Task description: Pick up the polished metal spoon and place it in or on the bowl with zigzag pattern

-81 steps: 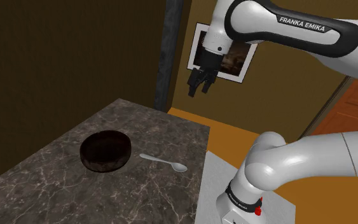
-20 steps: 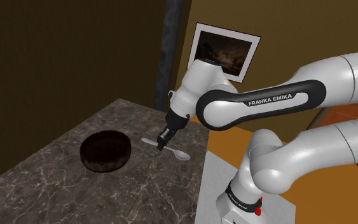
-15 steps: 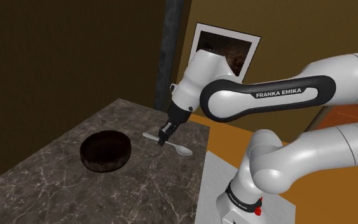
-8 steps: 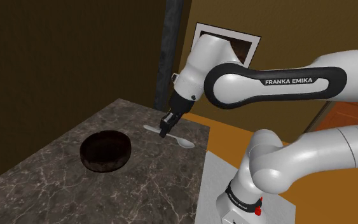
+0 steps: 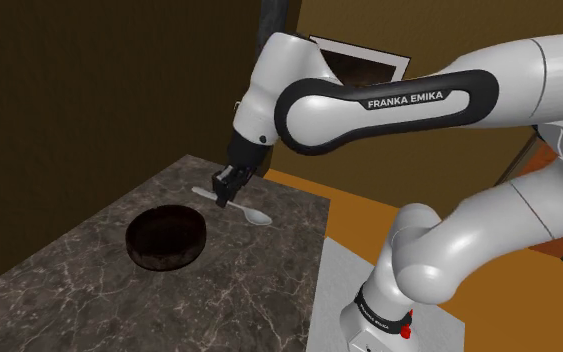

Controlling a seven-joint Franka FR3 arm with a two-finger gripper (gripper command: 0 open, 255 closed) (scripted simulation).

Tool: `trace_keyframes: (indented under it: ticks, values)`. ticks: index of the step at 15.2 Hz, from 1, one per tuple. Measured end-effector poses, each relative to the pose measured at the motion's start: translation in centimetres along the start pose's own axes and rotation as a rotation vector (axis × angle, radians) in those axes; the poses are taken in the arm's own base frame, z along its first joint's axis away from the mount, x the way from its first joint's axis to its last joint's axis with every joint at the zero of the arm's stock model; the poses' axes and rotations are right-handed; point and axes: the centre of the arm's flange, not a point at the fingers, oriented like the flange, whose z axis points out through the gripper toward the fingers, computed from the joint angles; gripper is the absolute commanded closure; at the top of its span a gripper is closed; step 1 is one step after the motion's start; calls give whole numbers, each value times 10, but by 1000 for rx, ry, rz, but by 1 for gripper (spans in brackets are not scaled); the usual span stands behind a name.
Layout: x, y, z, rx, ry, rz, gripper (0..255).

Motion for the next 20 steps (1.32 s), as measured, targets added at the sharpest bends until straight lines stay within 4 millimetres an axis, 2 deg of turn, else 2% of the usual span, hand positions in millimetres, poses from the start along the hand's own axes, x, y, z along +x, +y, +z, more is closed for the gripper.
trace_keyframes:
  ticks: [10, 13, 20]
  values:
    - [107, -68, 24, 1, 1, 0, 255]
    - [111, -71, 37, 1, 0, 0, 255]
    - [103, -65, 73, 1, 0, 0, 255]
